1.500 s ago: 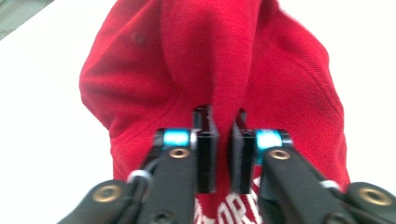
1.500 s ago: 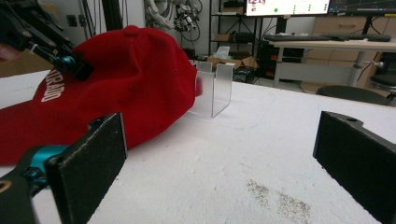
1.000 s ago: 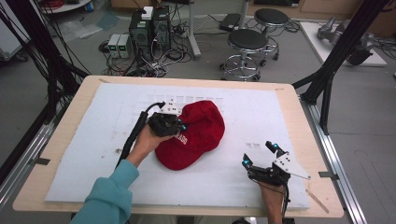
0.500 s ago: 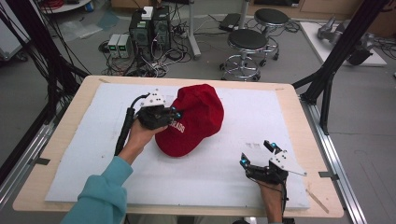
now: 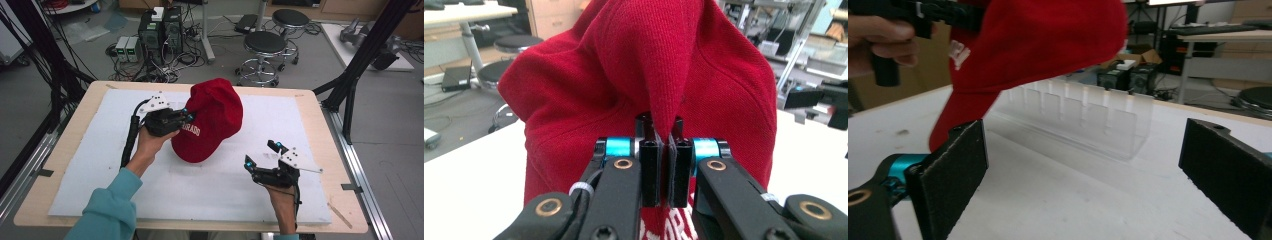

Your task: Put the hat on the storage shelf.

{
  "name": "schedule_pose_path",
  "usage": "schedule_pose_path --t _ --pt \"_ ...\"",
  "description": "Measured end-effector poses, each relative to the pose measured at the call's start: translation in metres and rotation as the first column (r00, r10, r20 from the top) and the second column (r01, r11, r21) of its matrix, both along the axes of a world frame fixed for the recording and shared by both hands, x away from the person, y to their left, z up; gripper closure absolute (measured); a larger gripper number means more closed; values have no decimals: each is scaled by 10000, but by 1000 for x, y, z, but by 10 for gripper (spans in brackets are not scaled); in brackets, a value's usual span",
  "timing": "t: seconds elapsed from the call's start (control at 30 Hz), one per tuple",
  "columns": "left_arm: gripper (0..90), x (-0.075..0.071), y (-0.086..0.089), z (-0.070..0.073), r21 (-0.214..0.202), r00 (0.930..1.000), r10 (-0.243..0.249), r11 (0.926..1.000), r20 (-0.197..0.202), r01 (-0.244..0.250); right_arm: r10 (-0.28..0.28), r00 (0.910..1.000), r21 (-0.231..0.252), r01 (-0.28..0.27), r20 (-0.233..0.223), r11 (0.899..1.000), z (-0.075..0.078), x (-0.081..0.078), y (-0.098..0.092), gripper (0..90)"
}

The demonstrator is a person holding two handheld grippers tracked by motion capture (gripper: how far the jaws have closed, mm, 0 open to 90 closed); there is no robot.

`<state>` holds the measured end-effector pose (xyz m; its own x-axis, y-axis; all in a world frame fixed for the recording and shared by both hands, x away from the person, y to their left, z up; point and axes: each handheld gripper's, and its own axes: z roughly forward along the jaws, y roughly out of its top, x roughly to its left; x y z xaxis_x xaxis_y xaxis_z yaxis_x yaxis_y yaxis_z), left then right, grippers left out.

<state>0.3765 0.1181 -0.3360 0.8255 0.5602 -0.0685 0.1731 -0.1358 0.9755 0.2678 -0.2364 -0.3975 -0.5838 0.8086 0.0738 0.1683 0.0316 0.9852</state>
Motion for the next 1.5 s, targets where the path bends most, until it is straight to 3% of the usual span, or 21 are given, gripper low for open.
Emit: schedule_pose_path --t 0.2,0.3,0.33,0.57,0.63,0.77,0.93,1.1,1.3,1.5 --pt "867 -2 2 3 -295 10000 11 9996 22 -10 735 9969 451 -723 -266 9964 13 3 19 60" --pt "867 -3 2 4 -412 10000 -60 9991 30 61 1027 9940 526 -1006 -378 9935 15 5 25 106" --pt "867 -4 2 4 -407 10000 -90 9991 32 91 1407 9890 560 -1381 -464 9888 16 7 30 163" --pt "867 -5 0 5 -474 9997 -260 9985 14 260 1720 9802 533 -1675 -979 9844 13 14 50 186" --pt "867 -6 -1 5 -521 9995 -304 9982 28 305 1869 9764 559 -1817 -1079 9818 11 15 54 220" --pt "867 -7 -3 8 -652 9992 -390 9971 91 395 1772 9775 466 -1729 -1147 9838 9 17 60 287" --pt "867 -9 -3 9 -720 9987 -481 9962 173 492 2061 9687 889 -1952 -1384 9767 8 19 62 434" --pt "867 -10 -2 11 -766 9987 -420 9961 284 441 2461 9528 1222 -2268 -1778 9663 5 23 66 511" --pt "867 -12 -3 11 -861 9984 -459 9951 332 486 2980 9337 1930 -2609 -1986 9459 3 27 70 608" --pt "867 -13 -5 11 -840 9979 -522 9949 380 552 3194 9307 2293 -2764 -1780 9333 3 29 71 693"
